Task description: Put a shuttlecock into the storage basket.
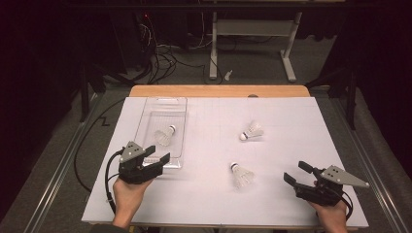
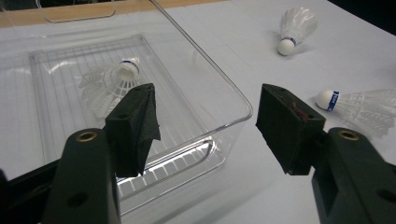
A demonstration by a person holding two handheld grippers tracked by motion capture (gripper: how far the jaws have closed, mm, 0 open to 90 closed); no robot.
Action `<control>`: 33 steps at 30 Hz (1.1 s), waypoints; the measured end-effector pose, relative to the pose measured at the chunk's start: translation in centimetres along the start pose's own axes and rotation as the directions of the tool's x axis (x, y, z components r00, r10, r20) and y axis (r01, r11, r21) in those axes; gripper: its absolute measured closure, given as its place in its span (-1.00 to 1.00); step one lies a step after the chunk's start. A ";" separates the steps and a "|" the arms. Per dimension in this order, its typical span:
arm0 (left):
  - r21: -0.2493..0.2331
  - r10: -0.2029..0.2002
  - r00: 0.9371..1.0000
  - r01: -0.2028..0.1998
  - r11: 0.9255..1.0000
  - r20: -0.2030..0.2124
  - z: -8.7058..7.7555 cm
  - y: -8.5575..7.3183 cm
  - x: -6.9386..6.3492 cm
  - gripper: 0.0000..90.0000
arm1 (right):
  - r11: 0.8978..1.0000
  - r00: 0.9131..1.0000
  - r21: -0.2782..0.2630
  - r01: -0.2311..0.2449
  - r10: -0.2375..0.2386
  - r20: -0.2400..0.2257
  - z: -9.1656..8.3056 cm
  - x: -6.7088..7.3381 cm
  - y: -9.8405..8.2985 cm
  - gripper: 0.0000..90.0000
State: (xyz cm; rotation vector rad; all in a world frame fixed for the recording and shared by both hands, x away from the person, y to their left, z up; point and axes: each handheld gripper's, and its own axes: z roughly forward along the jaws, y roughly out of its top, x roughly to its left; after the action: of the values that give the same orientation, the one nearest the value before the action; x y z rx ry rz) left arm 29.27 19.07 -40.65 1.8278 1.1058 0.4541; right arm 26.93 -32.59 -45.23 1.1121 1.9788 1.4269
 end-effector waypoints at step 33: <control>0.033 0.065 0.995 -0.068 0.997 0.075 2.6 0.8 -3.0 -0.14 | 1.000 1.000 0.006 0.009 -0.009 0.003 0.0 0.1 0.0 -0.43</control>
State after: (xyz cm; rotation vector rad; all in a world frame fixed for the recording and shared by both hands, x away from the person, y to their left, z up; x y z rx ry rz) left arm 29.93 15.06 -40.86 1.9015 1.0108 0.4047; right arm 26.86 -32.54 -45.26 1.1061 1.9841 1.4150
